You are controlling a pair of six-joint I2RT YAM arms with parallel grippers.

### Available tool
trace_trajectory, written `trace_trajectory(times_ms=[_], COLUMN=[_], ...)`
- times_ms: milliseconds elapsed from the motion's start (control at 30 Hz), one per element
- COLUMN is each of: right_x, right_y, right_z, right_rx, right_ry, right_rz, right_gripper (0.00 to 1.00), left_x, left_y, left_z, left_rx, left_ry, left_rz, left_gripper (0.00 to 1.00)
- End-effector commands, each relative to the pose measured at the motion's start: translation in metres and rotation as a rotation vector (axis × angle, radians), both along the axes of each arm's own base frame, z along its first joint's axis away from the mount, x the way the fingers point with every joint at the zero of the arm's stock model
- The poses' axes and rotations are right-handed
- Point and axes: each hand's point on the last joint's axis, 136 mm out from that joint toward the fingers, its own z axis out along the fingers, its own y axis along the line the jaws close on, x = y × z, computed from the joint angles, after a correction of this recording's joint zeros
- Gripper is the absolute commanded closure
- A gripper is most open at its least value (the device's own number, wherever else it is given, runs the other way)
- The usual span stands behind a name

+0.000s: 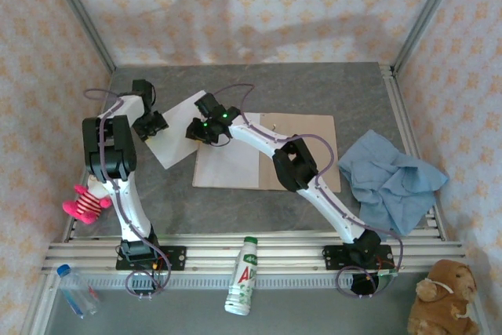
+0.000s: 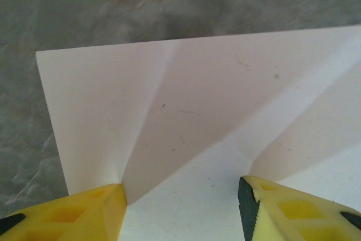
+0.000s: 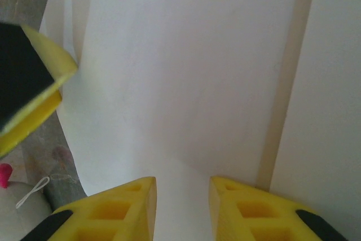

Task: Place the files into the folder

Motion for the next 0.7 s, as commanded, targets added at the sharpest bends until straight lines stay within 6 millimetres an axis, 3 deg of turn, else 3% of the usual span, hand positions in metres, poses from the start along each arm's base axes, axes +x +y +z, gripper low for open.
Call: trace_trajectory(times_ms=[0,333,667], right_x=[0.007,0.014,0.020], right_y=[-0.002,-0.012,-0.042], right_z=[-0.014,-0.020,-0.024], right_rx=[-0.019,-0.048,-0.145], right_ry=[-0.001,-0.005,-0.011], right_rz=[-0.026,-0.037,-0.018], right_gripper=[0.69,0.69,0.69], left_x=[-0.040,-0.098,-0.122], left_y=[0.004,-0.023,-0.054], left_z=[-0.011,-0.032,-0.023], left_rx=[0.010,-0.086,-0.166], left_ry=[0.107,0.169,0.143], left_rz=[0.056,0.088,0.040], left_gripper=[0.43,0.44,0.44])
